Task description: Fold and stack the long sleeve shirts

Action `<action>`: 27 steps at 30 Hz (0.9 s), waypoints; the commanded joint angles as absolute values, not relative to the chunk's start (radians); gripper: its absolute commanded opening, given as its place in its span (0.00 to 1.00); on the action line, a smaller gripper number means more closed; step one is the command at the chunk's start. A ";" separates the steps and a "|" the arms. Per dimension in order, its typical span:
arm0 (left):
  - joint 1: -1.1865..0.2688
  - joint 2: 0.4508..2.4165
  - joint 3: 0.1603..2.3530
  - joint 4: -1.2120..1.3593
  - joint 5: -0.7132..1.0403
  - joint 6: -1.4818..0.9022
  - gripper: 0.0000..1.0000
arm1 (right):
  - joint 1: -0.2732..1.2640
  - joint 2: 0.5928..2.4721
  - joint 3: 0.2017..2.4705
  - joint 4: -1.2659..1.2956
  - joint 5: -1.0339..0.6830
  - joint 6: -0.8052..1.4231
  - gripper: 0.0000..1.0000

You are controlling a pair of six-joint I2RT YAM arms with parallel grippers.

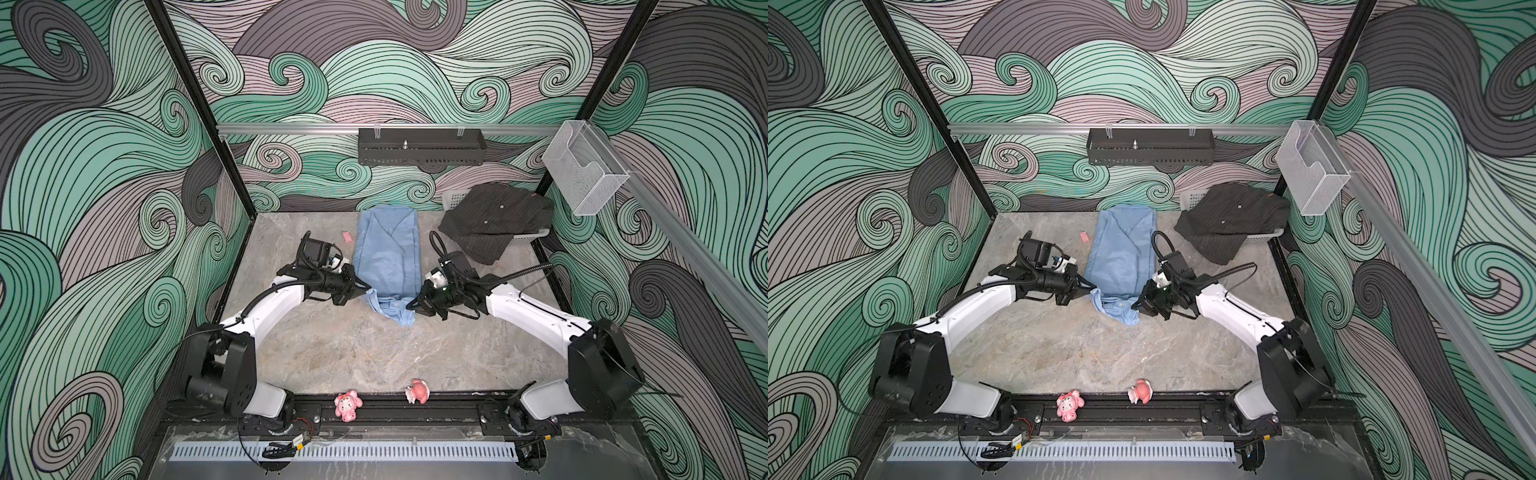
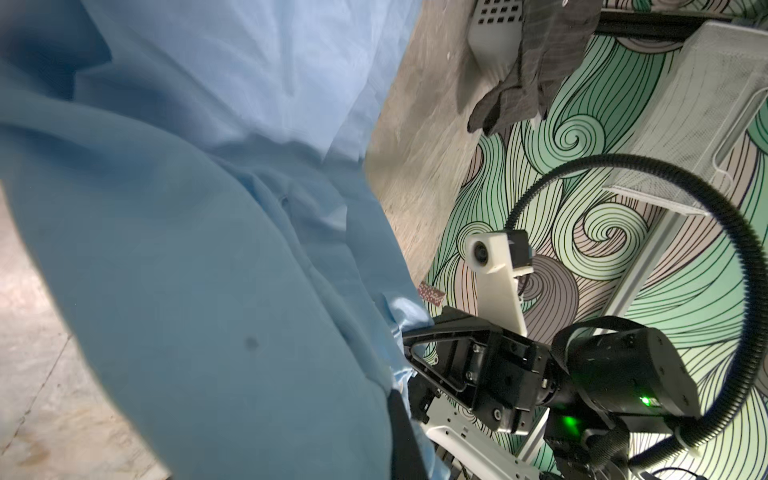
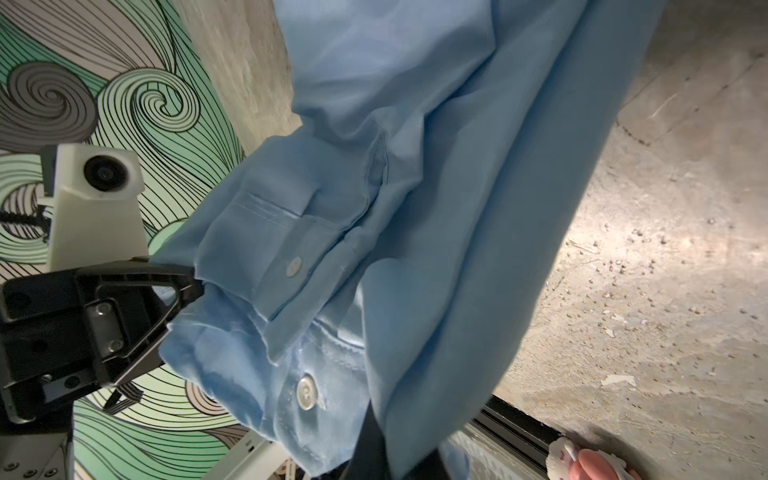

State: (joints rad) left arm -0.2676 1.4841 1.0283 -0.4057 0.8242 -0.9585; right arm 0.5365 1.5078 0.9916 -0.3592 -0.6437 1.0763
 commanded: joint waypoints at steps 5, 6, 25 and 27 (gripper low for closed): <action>-0.222 1.637 1.188 -0.423 0.855 -0.931 0.00 | 0.439 1.639 1.144 -0.365 -0.750 1.137 0.09; -0.219 1.654 1.208 -0.422 0.854 -0.930 0.00 | 0.431 1.658 1.161 -0.365 -0.757 1.138 0.09; -0.190 1.984 1.572 -0.472 0.824 -0.925 0.00 | 0.290 1.997 1.473 -0.336 -0.816 1.172 0.11; -0.187 2.016 1.602 -0.481 0.820 -0.923 0.00 | 0.284 2.026 1.502 -0.334 -0.818 1.179 0.11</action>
State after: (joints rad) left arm -0.1970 1.9766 1.5517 -0.4393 0.8337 -0.9482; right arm 0.2924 1.9984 1.4624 -0.3470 -0.7990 1.1652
